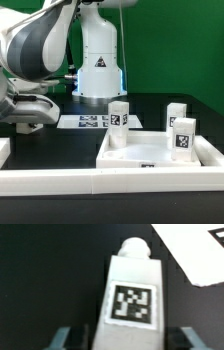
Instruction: Assemble square table
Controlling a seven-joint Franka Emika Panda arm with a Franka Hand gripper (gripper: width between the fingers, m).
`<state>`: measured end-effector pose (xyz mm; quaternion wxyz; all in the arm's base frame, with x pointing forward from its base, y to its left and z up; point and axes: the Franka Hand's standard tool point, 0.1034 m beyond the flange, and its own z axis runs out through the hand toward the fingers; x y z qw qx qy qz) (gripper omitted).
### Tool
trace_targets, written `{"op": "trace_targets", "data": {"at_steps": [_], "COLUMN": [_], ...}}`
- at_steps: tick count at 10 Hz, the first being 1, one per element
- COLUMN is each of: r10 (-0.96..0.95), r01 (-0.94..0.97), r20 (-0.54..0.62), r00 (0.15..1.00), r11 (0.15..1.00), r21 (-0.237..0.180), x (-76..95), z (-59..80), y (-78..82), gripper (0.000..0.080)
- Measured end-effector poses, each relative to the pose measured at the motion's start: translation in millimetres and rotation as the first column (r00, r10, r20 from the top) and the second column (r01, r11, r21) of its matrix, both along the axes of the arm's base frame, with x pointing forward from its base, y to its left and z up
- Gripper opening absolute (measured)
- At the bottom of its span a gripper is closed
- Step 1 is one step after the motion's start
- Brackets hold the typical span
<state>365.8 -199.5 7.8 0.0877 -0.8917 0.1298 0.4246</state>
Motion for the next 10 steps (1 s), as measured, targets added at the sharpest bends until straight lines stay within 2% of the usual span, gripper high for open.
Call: {"op": "trace_targets", "data": {"at_steps": [3, 5, 7, 9, 10], "r10": [0.004, 0.012, 0.037, 0.056, 0.061], "r01": [-0.004, -0.012, -0.039, -0.064, -0.07], "r20": [0.003, 0.022, 0.074, 0.134, 0.164], "r00": [1.0, 1.0, 0.997, 0.989, 0.985], "r11": [1.0, 1.0, 0.999, 0.996, 0.996], "r21": [-0.001, 0.003, 0.019, 0.054, 0.049], "x": [2.5, 11.1, 32.2, 56.5, 64.4], "z": [1.1, 12.4, 43.4, 82.9, 90.3], "y": [1.5, 4.3, 15.4, 25.9, 26.5], "gripper": [0.0289, 0.0289, 0.0291, 0.0291, 0.0291]}}
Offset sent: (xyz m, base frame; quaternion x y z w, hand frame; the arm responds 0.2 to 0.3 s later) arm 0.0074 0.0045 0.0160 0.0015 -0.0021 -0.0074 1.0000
